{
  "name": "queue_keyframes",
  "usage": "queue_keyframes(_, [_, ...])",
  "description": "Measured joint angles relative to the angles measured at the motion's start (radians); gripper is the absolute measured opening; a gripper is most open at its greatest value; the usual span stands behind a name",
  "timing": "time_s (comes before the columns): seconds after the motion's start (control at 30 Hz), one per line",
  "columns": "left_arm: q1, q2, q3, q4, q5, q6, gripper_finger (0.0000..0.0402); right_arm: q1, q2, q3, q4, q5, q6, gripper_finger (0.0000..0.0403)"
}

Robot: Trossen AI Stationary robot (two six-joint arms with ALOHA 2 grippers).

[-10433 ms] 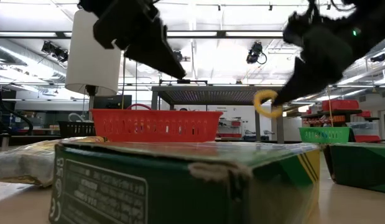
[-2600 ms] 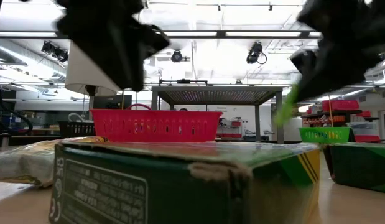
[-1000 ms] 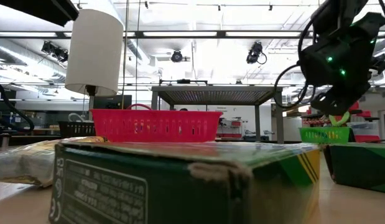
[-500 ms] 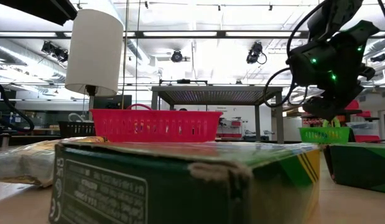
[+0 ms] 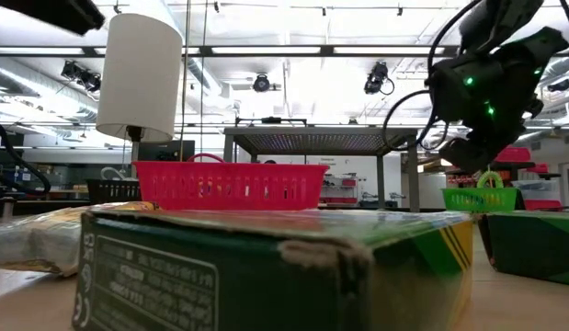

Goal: Pick & Place Office Desk Supplies
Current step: Put the crayons box into the black bin

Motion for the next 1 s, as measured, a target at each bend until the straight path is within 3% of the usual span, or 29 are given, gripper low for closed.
queue_keyframes(0.4, [-0.022,0.000,0.000,0.080,0.110,-0.002,0.0099,0.279,0.000,0.000,0.424,-0.176,-0.266,0.0194])
queue_keyframes(0.67, [-0.022,0.000,0.000,0.161,0.124,0.029,0.0099,0.424,0.000,0.000,0.934,-0.395,-0.625,0.0194])
queue_keyframes(0.83, [-0.028,0.000,0.000,0.274,0.156,0.139,0.0099,0.469,-0.001,0.000,1.099,-0.527,-0.689,0.0194])
queue_keyframes(0.9, [-0.039,-0.005,0.000,0.323,0.137,0.190,0.0099,0.484,-0.001,0.000,1.114,-0.557,-0.690,0.0194])
queue_keyframes(1.0, [-0.064,-0.029,0.000,0.419,0.026,0.286,0.0099,0.506,-0.001,0.000,1.115,-0.574,-0.708,0.0194])
